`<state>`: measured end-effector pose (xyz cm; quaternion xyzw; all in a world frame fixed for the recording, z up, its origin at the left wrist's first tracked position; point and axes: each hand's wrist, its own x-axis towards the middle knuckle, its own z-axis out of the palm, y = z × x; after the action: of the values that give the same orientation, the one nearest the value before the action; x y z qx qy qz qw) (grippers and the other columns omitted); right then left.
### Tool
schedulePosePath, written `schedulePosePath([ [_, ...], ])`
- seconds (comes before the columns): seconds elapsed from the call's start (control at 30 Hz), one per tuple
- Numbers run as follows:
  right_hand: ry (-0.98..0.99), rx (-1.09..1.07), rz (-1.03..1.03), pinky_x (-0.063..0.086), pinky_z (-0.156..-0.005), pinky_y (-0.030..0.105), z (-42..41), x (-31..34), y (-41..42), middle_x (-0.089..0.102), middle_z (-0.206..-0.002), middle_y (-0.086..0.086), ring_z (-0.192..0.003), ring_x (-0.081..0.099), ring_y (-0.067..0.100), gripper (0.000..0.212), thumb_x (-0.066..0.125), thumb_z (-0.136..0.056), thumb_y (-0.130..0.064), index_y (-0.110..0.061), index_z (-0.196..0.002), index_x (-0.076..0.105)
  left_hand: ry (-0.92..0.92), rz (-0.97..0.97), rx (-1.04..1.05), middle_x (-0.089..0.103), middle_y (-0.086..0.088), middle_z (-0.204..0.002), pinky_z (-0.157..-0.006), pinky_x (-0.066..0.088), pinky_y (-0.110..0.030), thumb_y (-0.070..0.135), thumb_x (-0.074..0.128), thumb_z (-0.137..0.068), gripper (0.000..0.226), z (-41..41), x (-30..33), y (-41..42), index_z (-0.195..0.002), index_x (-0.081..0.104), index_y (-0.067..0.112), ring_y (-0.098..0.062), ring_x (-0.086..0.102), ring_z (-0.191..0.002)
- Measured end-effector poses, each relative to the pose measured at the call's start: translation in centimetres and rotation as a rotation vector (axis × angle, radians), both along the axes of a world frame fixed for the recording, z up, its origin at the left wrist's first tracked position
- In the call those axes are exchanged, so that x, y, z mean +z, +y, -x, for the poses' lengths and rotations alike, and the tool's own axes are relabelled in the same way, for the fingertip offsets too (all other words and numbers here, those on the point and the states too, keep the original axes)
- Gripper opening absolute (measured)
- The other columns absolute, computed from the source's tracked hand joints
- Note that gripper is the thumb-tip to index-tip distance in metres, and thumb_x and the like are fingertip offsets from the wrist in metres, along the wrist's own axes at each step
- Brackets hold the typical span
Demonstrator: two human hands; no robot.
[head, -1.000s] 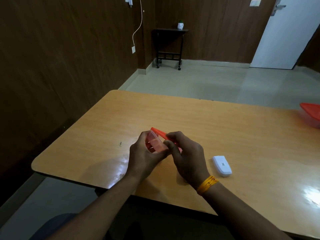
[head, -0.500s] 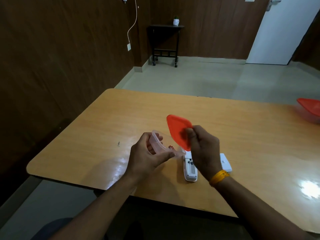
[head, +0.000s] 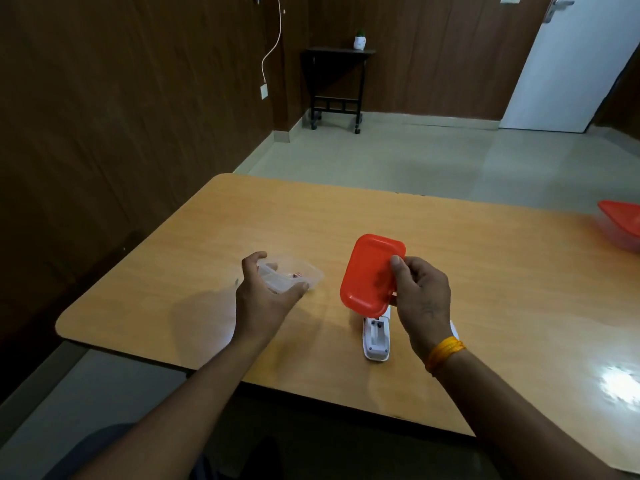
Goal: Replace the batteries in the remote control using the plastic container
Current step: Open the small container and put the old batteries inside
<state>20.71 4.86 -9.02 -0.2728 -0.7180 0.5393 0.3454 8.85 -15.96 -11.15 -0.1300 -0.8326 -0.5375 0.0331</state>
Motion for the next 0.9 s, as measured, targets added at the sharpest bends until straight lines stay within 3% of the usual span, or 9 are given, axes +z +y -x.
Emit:
schedulePosePath([
  [0.07, -0.018, 0.036, 0.07, 0.062, -0.064, 0.065, 0.2, -0.3, -0.4, 0.066, -0.087, 0.026, -0.074, 0.064, 0.03, 0.054, 0.061, -0.09, -0.06, -0.006, -0.082, 0.067, -0.014, 0.044, 0.054, 0.064, -0.009, -0.137, -0.092, 0.056, -0.039, 0.036, 0.095, -0.073, 0.092, 0.3, -0.6, 0.0, -0.141, 0.036, 0.02, -0.032, 0.062, -0.121],
  [0.23, -0.101, 0.073, 0.11, 0.06, -0.061, 0.066, 0.5, -1.0, -1.0, 0.069, -0.085, 0.026, -0.081, 0.07, 0.049, 0.055, 0.063, -0.087, -0.061, -0.007, -0.083, 0.069, 0.037, 0.304, 0.145, 0.054, -0.016, -0.148, -0.091, 0.052, -0.041, 0.044, 0.095, -0.07, 0.1, -0.1, -0.9, -0.4, -0.143, 0.033, 0.014, -0.036, 0.048, -0.136],
  [0.4, -0.149, 0.09, 0.119, 0.066, -0.064, 0.049, 0.5, -0.8, -1.7, 0.072, -0.068, -0.002, -0.069, 0.07, 0.02, 0.01, 0.069, -0.101, -0.03, -0.021, -0.103, 0.074, -0.02, 0.408, 0.167, 0.044, -0.015, -0.158, -0.11, 0.046, -0.048, 0.061, 0.092, -0.063, 0.123, -0.1, -0.3, -1.3, -0.155, 0.028, 0.01, -0.035, 0.033, -0.148],
  [0.47, -0.171, 0.101, 0.082, 0.066, -0.07, 0.047, 0.7, -1.2, -2.2, 0.073, -0.069, -0.002, -0.069, 0.07, 0.018, 0.012, 0.071, -0.098, -0.027, -0.023, -0.109, 0.074, -0.038, 0.387, 0.152, 0.042, -0.014, -0.161, -0.113, 0.042, -0.048, 0.066, 0.091, -0.06, 0.129, 0.0, 0.3, -1.4, -0.158, 0.028, 0.01, -0.034, 0.03, -0.15],
  [0.53, -0.211, 0.095, 0.031, 0.059, -0.066, 0.032, 1.1, -1.3, -3.0, 0.072, -0.071, -0.002, -0.069, 0.068, 0.015, 0.018, 0.072, -0.097, -0.021, -0.02, -0.115, 0.074, -0.021, 0.38, 0.138, 0.041, -0.011, -0.162, -0.115, 0.04, -0.048, 0.071, 0.087, -0.061, 0.128, 0.0, 1.0, -1.3, -0.159, 0.03, 0.011, -0.033, 0.027, -0.152],
  [0.6, -0.259, 0.101, -0.006, 0.052, -0.064, 0.024, 1.7, -1.3, -3.7, 0.071, -0.073, -0.003, -0.073, 0.067, 0.012, 0.022, 0.071, -0.097, -0.019, -0.019, -0.118, 0.073, 0.041, 0.36, 0.126, 0.043, -0.009, -0.161, -0.115, 0.039, -0.047, 0.072, 0.083, -0.068, 0.115, 0.1, 1.9, -1.1, -0.155, 0.038, 0.011, -0.031, 0.029, -0.151],
  [0.77, -0.425, 0.117, -0.195, 0.055, -0.097, 0.039, 4.2, -0.7, -5.6, 0.077, -0.086, -0.007, -0.106, 0.069, 0.026, 0.027, 0.067, -0.093, -0.027, -0.023, -0.118, 0.074, 0.208, 0.391, 0.018, 0.064, -0.007, -0.132, -0.096, 0.047, -0.037, 0.041, 0.077, -0.09, 0.048, 1.8, 3.2, -1.2, -0.128, 0.067, 0.013, -0.029, 0.057, -0.126],
  [0.83, -0.51, 0.122, -0.361, 0.052, -0.093, 0.033, 4.9, -0.3, -5.9, 0.08, -0.103, 0.002, -0.107, 0.07, 0.028, 0.029, 0.065, -0.095, -0.027, -0.017, -0.12, 0.075, 0.234, 0.464, -0.094, 0.071, -0.006, -0.112, -0.082, 0.051, -0.034, 0.028, 0.074, -0.093, 0.022, 2.7, 3.1, -1.2, -0.109, 0.075, 0.013, -0.027, 0.067, -0.107],
  [0.9, -0.562, 0.127, -0.484, 0.05, -0.086, 0.033, 5.2, 0.0, -5.9, 0.079, -0.107, 0.009, -0.107, 0.069, 0.031, 0.028, 0.062, -0.096, -0.026, -0.012, -0.115, 0.077, 0.249, 0.562, -0.187, 0.07, -0.006, -0.106, -0.076, 0.047, -0.031, 0.018, 0.07, -0.094, 0.012, 3.4, 3.0, -1.1, -0.103, 0.076, 0.013, -0.027, 0.067, -0.101],
])
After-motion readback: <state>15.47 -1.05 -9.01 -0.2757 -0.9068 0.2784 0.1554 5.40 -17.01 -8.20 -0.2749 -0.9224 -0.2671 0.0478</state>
